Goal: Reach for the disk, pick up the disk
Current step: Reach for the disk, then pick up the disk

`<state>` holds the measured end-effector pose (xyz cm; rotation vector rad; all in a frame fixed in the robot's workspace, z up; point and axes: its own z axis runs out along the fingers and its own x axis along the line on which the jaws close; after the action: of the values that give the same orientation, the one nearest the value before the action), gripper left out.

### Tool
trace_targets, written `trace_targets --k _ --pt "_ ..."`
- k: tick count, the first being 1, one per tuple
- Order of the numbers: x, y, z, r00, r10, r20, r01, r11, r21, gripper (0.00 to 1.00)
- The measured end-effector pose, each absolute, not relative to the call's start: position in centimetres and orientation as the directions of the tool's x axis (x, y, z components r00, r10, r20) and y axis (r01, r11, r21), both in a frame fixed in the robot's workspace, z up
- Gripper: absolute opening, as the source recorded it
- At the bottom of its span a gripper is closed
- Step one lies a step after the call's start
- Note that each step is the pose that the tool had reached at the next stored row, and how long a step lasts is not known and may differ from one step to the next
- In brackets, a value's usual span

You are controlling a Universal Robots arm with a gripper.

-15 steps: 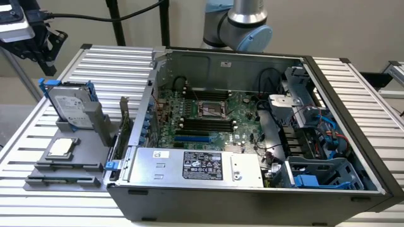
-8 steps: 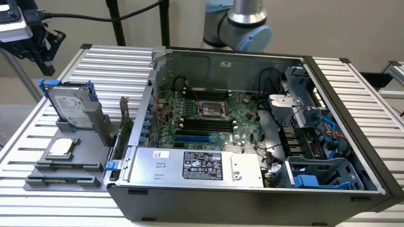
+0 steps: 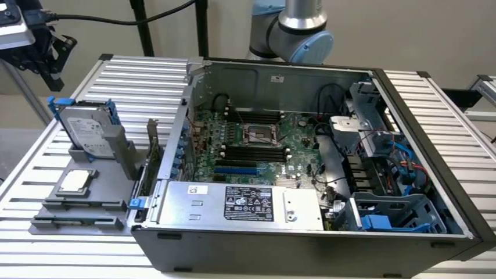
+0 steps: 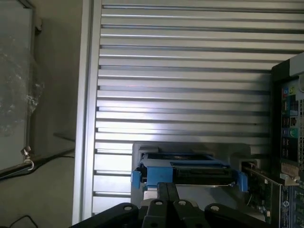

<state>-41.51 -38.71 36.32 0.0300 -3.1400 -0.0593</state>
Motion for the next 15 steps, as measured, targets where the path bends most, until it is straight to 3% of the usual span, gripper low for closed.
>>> trace_targets --k 15 --pt "-41.51 -38.65 36.32 -0.972 -0.236 0.001 -0.236 0.971 0.038 0.11"
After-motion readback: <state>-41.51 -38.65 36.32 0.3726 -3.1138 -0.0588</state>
